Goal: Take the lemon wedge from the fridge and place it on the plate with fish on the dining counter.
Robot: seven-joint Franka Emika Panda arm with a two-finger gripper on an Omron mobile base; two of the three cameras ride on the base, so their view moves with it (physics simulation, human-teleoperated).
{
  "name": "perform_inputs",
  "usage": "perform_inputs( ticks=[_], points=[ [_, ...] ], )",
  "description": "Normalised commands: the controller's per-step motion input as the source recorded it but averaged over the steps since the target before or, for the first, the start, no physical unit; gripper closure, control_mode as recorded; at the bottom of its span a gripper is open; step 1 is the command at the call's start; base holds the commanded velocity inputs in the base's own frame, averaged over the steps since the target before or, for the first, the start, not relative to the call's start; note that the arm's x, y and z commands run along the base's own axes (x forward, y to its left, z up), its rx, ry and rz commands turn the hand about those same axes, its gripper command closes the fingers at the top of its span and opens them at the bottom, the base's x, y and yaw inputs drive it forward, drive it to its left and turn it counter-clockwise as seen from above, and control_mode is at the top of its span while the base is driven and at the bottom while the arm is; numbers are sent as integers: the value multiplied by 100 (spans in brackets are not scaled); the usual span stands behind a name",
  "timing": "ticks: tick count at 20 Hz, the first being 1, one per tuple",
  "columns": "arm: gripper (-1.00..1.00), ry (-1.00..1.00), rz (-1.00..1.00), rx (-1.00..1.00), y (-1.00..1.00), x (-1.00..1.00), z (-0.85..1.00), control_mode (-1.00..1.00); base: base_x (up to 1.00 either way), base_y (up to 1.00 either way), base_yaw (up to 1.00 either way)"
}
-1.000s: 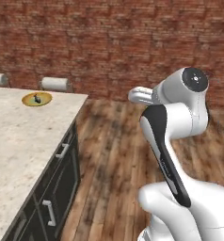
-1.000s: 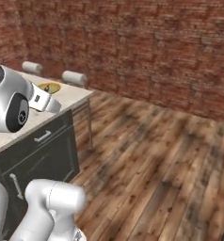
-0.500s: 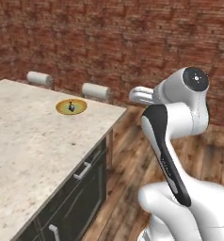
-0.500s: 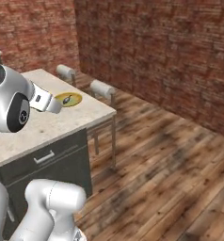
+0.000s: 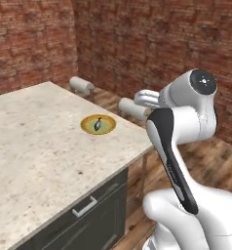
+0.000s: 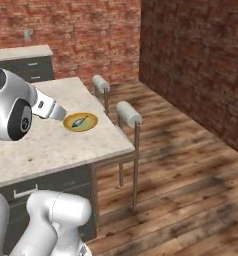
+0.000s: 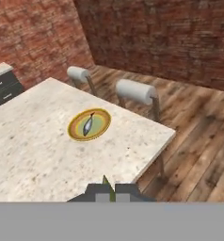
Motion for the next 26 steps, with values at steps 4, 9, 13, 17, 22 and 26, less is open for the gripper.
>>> perform_inputs(
  ticks=[4,9,13,17,22,26],
  points=[
    [100,0,0,0,0,0,0,100,99,-43,60],
    [100,0,0,0,0,0,0,100,92,-44,61],
    [100,0,0,0,0,0,0,100,46,-58,56],
    [100,0,0,0,0,0,0,100,0,-35,22],
    [100,0,0,0,0,0,0,100,0,-67,14],
    [100,8,1,14,-83,20,-22,-100,0,0,0]
  ],
)
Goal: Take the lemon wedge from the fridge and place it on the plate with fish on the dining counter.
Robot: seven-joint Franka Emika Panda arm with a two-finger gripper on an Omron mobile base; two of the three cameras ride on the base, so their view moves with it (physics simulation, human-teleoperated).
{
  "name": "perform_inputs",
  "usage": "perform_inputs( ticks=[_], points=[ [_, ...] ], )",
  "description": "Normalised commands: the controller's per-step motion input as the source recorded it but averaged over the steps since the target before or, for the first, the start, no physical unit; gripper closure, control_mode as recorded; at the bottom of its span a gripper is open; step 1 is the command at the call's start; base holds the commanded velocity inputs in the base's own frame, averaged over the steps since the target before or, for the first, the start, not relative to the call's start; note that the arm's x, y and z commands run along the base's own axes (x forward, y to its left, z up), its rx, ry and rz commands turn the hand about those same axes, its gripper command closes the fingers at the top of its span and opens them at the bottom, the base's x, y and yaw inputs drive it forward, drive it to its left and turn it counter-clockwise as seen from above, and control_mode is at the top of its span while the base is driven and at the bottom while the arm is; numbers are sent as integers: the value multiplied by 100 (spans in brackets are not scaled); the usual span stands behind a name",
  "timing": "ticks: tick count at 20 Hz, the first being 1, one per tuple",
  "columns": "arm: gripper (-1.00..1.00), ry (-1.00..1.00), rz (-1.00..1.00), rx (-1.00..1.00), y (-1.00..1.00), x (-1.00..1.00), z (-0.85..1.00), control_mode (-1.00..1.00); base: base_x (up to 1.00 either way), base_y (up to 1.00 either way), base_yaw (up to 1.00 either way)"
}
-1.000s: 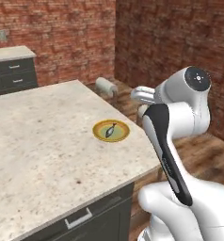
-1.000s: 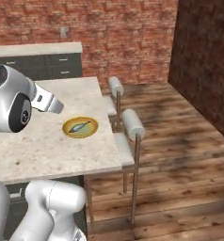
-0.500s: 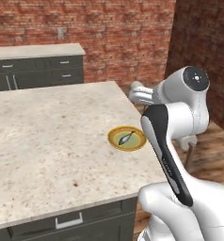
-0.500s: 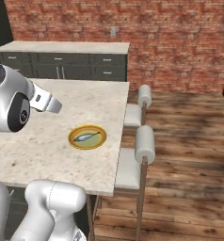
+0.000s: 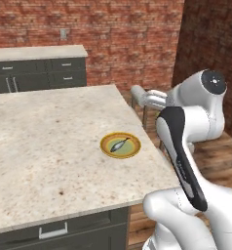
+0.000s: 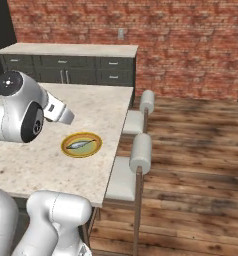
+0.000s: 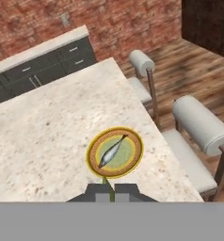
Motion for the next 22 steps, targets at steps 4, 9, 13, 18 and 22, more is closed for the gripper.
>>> perform_inputs(
  ticks=[4,9,13,18,22],
  points=[
    [100,18,0,6,-49,66,-29,-100,0,0,0],
    [100,26,-16,-2,16,100,-50,-100,0,0,0],
    [100,19,-17,-3,41,84,-54,-100,0,0,0],
    [100,18,-2,3,20,17,-58,-100,0,0,0],
    [100,23,-4,1,0,53,-85,-100,0,0,0]
  ],
)
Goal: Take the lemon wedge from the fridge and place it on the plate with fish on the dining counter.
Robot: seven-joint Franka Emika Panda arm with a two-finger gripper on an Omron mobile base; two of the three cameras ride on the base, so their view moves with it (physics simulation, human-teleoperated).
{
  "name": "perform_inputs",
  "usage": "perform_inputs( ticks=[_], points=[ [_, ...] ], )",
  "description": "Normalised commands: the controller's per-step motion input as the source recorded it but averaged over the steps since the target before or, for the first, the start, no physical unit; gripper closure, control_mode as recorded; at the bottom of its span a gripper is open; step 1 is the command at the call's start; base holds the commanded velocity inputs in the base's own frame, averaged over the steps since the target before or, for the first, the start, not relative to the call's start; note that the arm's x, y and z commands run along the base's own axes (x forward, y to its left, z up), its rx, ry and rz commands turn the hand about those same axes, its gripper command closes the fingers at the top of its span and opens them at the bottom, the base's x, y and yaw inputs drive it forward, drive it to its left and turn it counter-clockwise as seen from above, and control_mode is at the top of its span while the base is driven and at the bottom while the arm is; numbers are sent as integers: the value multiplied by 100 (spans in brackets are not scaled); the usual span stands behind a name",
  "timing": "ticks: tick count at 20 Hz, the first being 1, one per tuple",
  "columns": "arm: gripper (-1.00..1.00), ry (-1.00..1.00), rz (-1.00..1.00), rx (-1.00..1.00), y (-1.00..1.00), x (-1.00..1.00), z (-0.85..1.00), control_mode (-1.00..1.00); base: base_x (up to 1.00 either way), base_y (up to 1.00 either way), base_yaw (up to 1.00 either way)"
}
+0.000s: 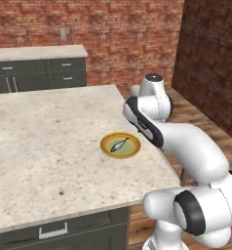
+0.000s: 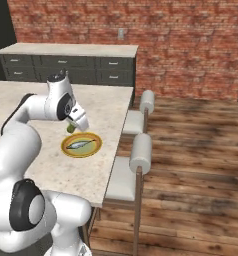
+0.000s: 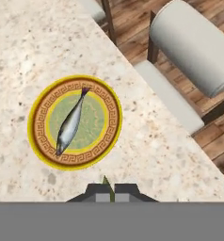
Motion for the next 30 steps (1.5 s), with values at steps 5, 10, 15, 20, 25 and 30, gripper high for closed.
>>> perform_inputs(
  ticks=[5,10,15,20,25,30],
  points=[
    [100,8,-5,0,1,10,-64,-100,0,0,0],
    [100,0,-16,0,1,32,-54,-100,0,0,0],
    [100,0,-22,0,0,41,-27,-100,0,0,0],
    [100,0,-17,0,0,64,-34,-100,0,0,0],
    [100,0,-5,0,0,18,-34,-100,0,0,0],
    [100,0,-1,0,0,0,-33,-100,0,0,0]
  ],
)
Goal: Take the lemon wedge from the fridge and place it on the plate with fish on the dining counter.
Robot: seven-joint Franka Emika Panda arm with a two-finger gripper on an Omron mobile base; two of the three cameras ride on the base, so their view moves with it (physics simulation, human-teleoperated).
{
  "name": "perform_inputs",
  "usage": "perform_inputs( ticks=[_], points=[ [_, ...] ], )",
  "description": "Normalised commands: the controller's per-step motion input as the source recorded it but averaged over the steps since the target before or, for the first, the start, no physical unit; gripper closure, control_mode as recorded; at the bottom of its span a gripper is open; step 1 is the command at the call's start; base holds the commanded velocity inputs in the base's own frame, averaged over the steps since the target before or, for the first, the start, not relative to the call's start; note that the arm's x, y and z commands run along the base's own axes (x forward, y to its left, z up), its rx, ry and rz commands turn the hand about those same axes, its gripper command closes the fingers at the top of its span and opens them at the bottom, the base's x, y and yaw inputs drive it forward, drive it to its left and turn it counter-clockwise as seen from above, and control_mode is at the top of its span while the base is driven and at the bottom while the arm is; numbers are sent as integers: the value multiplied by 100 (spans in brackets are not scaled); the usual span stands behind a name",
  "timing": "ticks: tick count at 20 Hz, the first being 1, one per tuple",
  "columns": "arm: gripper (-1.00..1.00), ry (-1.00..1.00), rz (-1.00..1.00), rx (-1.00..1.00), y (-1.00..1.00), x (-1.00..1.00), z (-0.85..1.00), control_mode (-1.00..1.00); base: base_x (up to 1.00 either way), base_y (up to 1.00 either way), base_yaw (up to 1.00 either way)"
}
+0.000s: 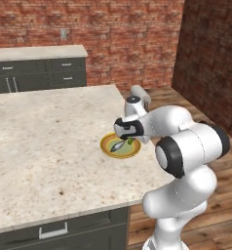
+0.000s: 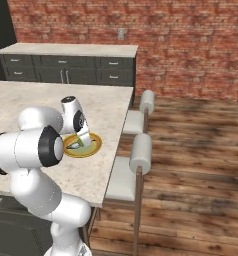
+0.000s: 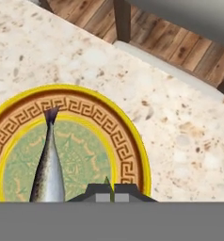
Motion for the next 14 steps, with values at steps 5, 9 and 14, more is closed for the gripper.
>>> perform_inputs(
  ticks=[5,9,14],
  points=[
    [100,0,0,0,0,0,-35,-100,0,0,0],
    [100,0,-7,0,0,32,-23,-100,0,0,0],
    [100,0,-11,0,0,52,-16,-100,0,0,0]
  ],
)
